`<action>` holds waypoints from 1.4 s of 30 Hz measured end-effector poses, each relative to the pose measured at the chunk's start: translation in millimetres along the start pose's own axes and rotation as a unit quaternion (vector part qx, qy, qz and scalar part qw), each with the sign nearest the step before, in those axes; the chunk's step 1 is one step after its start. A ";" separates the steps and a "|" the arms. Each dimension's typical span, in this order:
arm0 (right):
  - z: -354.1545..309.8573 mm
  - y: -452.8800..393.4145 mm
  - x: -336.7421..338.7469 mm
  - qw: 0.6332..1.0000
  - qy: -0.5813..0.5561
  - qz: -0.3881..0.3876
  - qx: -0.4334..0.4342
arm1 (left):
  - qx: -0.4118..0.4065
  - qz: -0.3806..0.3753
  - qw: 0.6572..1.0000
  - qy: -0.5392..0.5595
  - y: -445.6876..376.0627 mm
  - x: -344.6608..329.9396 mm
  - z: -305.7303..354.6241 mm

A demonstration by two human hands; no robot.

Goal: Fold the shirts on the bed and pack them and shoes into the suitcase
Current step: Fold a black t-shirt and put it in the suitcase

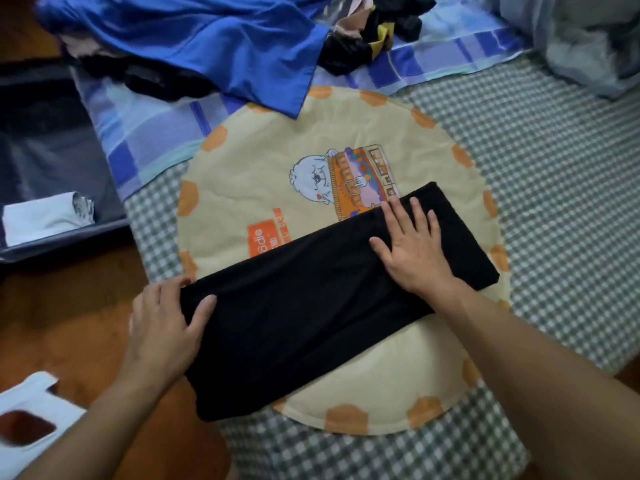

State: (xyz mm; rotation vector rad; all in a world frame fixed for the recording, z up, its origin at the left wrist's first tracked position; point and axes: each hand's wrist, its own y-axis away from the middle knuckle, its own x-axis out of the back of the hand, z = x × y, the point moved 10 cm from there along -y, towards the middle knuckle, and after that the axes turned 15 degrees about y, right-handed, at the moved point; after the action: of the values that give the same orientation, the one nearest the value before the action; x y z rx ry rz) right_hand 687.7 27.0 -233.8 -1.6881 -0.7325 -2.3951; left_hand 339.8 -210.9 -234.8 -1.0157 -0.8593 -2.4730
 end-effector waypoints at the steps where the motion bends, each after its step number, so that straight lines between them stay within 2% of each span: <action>1: 0.3 1.9 4.1 1.000 -0.006 0.000 -0.005 | 0.001 -0.028 0.999 0.016 -3.2 3.8 0.8; 3: -10.2 14.5 19.8 1.000 -0.019 0.022 0.000 | 0.015 -0.105 0.989 0.107 -5.0 8.6 0.8; 5: -40.3 42.6 40.0 0.997 -0.044 0.056 0.029 | 0.058 -0.157 0.962 0.217 -0.4 12.8 -5.0; 8: -110.9 109.2 57.6 0.982 -0.111 0.086 0.126 | 0.119 -0.166 0.920 0.333 3.2 20.1 -31.2; 12: -213.7 199.4 38.9 0.963 -0.083 0.043 0.253 | 0.199 -0.193 0.822 0.498 23.0 5.5 -58.1; 13: -233.8 210.7 30.1 0.962 -0.063 0.024 0.266 | 0.215 -0.206 0.805 0.514 31.6 -2.0 -58.6; 15: -259.3 216.3 21.6 0.963 -0.050 0.003 0.266 | 0.240 -0.195 0.796 0.520 43.0 -13.9 -62.2; 19: -261.2 203.5 30.3 0.965 -0.115 -0.014 0.237 | 0.261 -0.156 0.794 0.527 54.8 -27.2 -73.1; 22: -226.9 194.7 48.9 0.953 -0.230 -0.010 0.198 | 0.257 -0.112 0.806 0.521 64.2 -12.7 -70.1; 25: -160.8 180.9 62.1 0.941 -0.329 -0.007 0.078 | 0.214 -0.055 0.825 0.521 74.8 28.5 -31.9; 28: -90.0 173.0 68.4 0.916 -0.398 0.023 -0.042 | 0.145 -0.041 0.837 0.526 79.9 61.2 42.3; 30: -50.5 169.8 66.9 0.898 -0.425 0.046 -0.099 | 0.118 -0.059 0.849 0.512 75.5 51.2 94.7; 32: -21.5 166.3 58.0 0.887 -0.437 0.057 -0.139 | 0.117 -0.093 0.860 0.487 68.1 12.9 141.4; 36: 15.1 158.2 33.8 0.890 -0.416 0.059 -0.178 | 0.142 -0.210 0.884 0.392 65.8 -83.0 196.3; 38: 37.2 155.0 28.0 0.894 -0.397 0.061 -0.199 | 0.079 -0.212 0.920 0.320 65.8 -99.2 201.9; 40: 64.5 151.2 29.0 0.907 -0.350 0.066 -0.225 | -0.076 -0.145 0.960 0.227 67.7 -82.1 202.4; 42: 88.6 139.8 31.2 0.919 -0.309 0.071 -0.236 | -0.225 -0.062 0.971 0.056 75.4 -69.8 201.3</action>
State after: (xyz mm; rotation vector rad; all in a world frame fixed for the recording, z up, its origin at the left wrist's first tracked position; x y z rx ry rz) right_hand 803.0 -50.0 -138.1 -2.6387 -0.0505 -2.0329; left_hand 530.5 -134.0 -141.0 -0.9657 -0.3374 -2.8760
